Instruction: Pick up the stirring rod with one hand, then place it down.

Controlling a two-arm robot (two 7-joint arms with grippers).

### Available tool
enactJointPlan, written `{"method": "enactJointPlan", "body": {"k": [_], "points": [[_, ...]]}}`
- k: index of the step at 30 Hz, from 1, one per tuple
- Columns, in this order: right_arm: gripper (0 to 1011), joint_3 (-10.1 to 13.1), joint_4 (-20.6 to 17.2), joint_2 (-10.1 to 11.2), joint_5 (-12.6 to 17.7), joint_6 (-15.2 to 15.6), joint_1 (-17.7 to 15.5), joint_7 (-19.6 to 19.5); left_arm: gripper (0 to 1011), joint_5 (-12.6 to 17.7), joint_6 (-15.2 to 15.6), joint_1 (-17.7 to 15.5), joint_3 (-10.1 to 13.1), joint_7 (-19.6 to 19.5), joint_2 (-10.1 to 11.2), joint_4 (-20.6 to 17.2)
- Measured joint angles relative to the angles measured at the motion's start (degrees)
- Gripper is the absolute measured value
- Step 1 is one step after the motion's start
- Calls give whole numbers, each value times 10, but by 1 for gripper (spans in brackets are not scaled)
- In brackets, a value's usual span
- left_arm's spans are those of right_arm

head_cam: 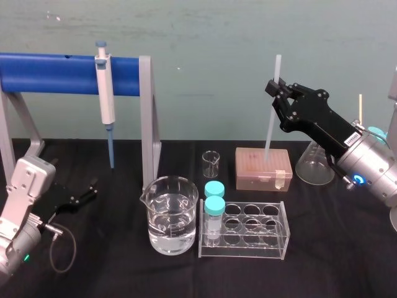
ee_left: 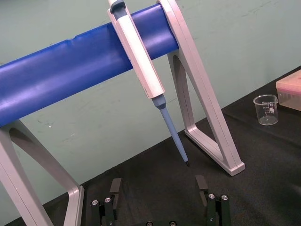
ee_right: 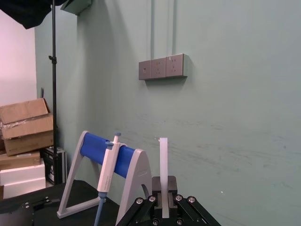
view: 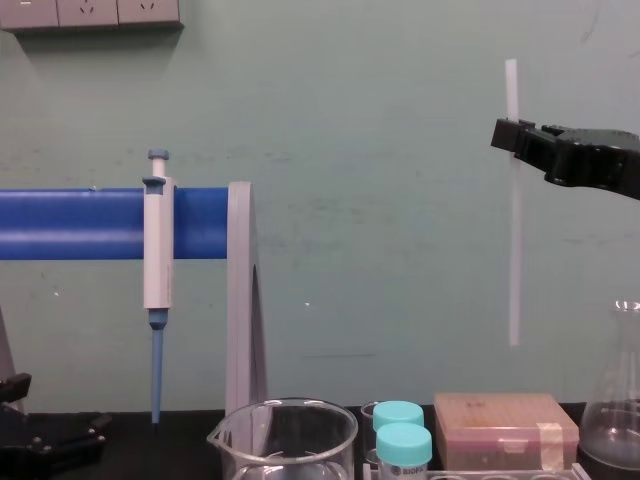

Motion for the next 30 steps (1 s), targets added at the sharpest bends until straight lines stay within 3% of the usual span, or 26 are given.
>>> {"method": "enactJointPlan", "body": {"k": [30], "points": [[69, -3, 1, 0, 1, 1, 1, 1, 1000, 0, 0, 0, 0, 0, 0, 0]]}}
